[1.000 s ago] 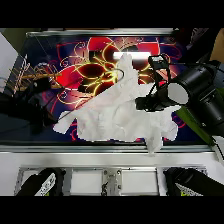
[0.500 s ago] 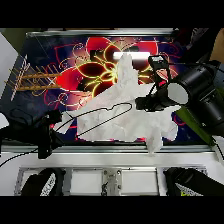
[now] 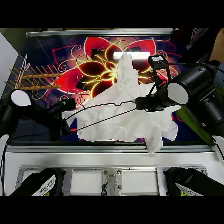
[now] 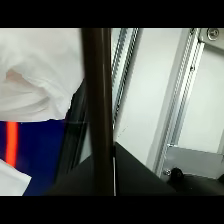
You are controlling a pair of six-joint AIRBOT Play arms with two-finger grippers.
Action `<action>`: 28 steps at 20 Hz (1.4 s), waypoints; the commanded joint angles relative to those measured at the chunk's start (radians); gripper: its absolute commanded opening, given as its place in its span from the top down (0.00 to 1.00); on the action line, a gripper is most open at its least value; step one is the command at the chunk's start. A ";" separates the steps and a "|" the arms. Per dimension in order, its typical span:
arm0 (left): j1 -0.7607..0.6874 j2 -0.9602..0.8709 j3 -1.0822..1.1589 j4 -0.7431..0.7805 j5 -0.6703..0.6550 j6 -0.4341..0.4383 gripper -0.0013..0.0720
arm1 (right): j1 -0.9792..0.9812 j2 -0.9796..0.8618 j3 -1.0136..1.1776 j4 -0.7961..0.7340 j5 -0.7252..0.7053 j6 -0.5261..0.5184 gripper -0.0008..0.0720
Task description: Fold the clothes and pants, and hang the long-sleeved shirts on hangers.
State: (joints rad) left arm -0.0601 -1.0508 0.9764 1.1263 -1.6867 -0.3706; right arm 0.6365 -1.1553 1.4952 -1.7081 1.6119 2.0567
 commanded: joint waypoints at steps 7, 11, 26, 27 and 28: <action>-0.126 -0.218 0.156 -0.036 0.026 0.035 0.97 | 0.001 -0.001 0.000 0.000 0.000 0.000 0.97; -0.131 -0.229 0.164 -0.082 0.030 0.068 0.97 | 0.001 -0.001 0.000 0.000 -0.004 0.000 0.97; -0.217 -0.294 0.163 -0.083 0.083 0.068 0.97 | 0.002 -0.001 0.046 0.166 -0.113 -0.203 0.97; -0.217 -0.298 0.163 -0.084 0.087 0.068 0.97 | 0.002 -0.001 0.046 0.194 -0.143 -0.204 0.97; -0.217 -0.299 0.164 -0.084 0.093 0.068 0.97 | 0.003 -0.002 0.046 0.233 -0.174 -0.218 0.97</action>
State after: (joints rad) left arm -0.2699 -1.3354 1.1389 1.0431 -1.6104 -0.3012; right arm 0.6376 -1.1557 1.5391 -1.5761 1.5181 1.8687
